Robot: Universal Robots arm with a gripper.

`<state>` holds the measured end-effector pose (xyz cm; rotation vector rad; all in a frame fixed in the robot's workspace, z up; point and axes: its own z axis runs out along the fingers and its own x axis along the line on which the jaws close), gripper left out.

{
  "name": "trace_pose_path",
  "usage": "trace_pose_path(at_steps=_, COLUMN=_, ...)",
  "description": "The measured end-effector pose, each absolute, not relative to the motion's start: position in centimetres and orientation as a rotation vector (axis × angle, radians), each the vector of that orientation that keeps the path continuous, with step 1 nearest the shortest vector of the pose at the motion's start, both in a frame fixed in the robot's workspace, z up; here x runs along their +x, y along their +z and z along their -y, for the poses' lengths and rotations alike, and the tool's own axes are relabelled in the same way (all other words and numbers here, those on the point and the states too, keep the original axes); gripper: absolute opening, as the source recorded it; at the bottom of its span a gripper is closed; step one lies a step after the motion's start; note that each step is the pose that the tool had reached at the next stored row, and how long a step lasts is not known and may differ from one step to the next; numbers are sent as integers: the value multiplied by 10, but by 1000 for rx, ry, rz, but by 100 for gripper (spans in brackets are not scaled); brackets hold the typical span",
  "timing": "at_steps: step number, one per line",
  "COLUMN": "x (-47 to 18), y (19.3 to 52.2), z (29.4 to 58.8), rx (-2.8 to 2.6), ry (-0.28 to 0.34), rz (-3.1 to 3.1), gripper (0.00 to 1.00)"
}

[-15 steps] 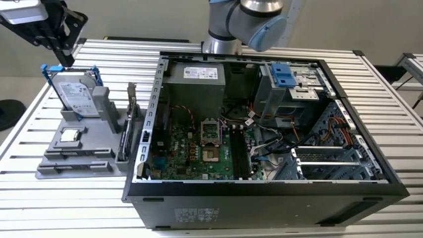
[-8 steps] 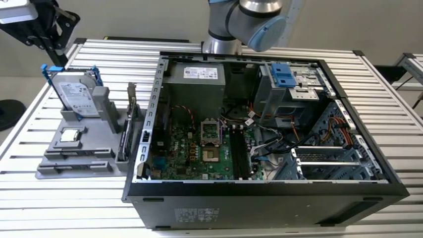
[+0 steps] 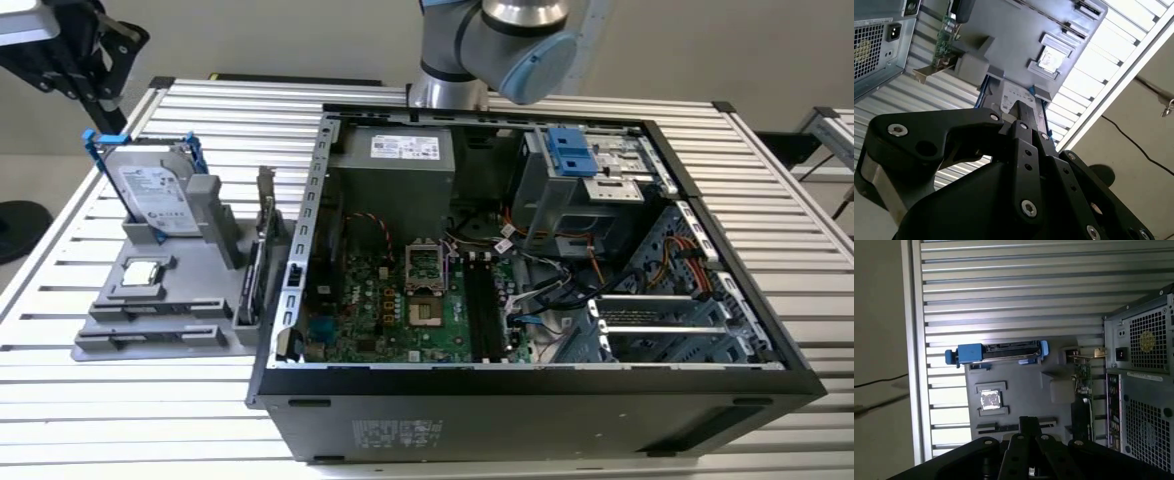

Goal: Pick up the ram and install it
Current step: 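Reach for the ram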

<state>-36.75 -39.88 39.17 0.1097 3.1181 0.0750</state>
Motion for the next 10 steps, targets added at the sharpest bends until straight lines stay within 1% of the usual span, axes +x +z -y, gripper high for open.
trace_pose_path(at_steps=10, x=-368, y=392, z=399, rx=63, ry=75, rz=-3120, gripper=0)
